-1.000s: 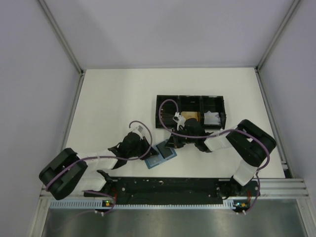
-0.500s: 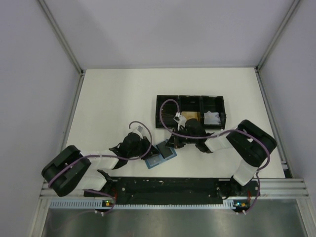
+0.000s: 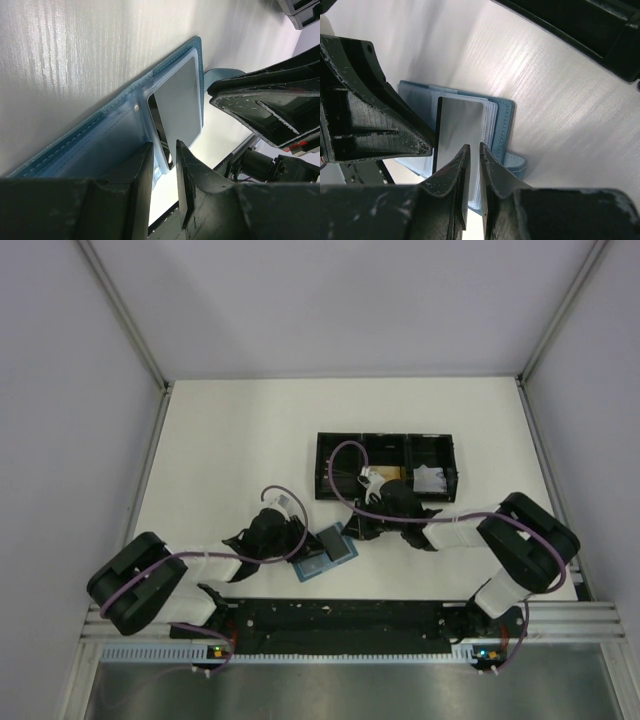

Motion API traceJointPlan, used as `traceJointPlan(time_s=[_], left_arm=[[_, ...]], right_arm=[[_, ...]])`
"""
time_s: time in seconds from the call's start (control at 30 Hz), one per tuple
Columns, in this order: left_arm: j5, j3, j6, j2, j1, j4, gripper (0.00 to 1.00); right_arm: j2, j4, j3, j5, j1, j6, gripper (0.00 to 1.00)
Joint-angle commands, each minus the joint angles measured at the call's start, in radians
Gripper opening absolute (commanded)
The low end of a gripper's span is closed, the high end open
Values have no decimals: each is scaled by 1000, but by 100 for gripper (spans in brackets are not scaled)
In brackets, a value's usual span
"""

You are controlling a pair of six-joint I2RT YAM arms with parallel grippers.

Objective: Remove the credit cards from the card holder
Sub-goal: Remove the credit card from the card holder.

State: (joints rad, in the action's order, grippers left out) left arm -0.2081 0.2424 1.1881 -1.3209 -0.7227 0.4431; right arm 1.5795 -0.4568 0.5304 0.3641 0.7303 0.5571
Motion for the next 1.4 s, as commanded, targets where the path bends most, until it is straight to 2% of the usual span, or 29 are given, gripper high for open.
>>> traceJointPlan(time_s=[0.0, 0.5, 0.67, 0.87, 1.07, 1.37], left_arm=[[26, 3, -1, -23, -1, 17, 30], [16, -26, 15, -31, -1, 104, 26], [13, -38, 13, -5, -3, 121, 17], [21, -54, 11, 34, -1, 118, 0], [21, -64, 13, 35, -1, 123, 0], [15, -64, 21, 9, -1, 146, 0]], right_arm=[[17, -20, 6, 15, -3, -17, 13], [76, -68, 14, 104, 12, 23, 6], [76, -63, 11, 96, 12, 24, 6], [42, -48, 20, 98, 14, 29, 6], [-27, -39, 37, 108, 12, 47, 7], [63, -86, 49, 168, 12, 75, 7]])
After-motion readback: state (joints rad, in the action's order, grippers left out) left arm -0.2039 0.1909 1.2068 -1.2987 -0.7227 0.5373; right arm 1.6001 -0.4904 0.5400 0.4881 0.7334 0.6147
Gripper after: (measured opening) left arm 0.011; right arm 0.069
